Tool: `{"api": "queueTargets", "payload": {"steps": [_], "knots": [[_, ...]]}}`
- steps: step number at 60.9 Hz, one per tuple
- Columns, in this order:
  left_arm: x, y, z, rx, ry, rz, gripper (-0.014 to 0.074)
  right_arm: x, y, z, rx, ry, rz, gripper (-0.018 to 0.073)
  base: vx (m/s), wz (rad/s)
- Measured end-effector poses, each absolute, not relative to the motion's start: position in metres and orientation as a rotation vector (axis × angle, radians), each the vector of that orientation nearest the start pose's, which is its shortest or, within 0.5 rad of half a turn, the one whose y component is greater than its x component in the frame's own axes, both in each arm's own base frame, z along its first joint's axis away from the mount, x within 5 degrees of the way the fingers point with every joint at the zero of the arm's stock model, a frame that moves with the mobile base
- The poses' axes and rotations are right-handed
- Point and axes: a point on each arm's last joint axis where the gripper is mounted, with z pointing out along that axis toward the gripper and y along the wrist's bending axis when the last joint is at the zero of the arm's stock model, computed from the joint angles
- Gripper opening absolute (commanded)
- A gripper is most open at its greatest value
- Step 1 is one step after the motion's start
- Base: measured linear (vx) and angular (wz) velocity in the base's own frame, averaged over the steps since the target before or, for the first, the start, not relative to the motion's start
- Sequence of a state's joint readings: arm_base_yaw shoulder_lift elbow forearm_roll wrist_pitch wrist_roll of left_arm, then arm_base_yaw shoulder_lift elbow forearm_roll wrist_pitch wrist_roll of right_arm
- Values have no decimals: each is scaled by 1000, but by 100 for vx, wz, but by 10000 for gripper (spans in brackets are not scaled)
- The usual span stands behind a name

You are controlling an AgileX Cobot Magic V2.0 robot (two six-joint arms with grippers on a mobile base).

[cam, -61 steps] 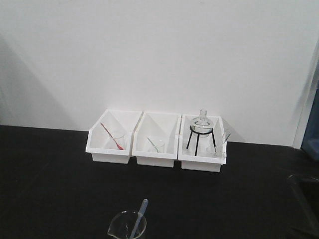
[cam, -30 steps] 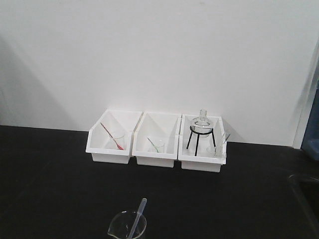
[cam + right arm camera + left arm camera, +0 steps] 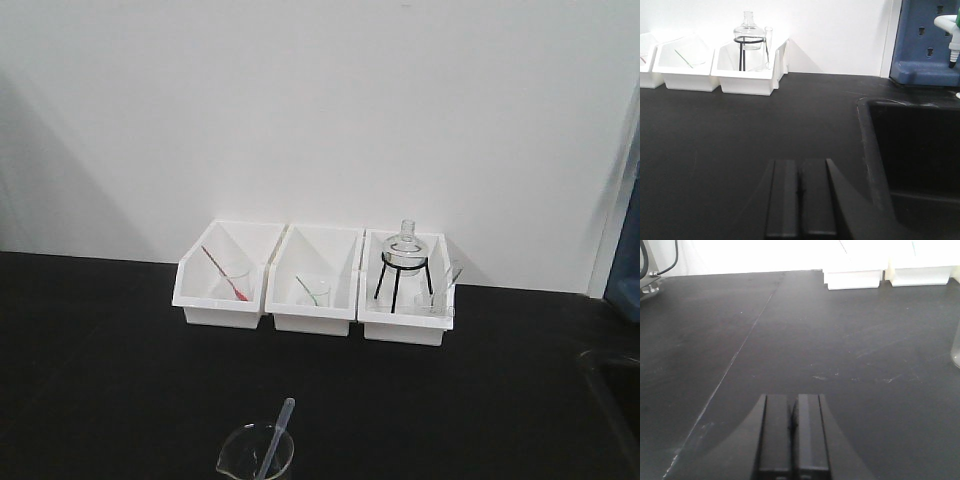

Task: Grab transparent chemical and place on left bench

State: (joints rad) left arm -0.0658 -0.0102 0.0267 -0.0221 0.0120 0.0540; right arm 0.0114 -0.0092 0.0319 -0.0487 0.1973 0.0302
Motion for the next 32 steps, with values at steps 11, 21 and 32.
{"api": "queueTargets", "payload": {"steps": [11, 21, 32], "knots": [[57, -4, 204, 74, 1510, -27, -3, 56, 0, 185, -18, 1703, -13, -8, 0, 0], [57, -4, 204, 74, 1510, -27, -3, 56, 0, 185, -18, 1703, -13, -8, 0, 0], [57, -4, 204, 74, 1510, -27, -3, 56, 0, 185, -18, 1703, -13, -8, 0, 0]]}}
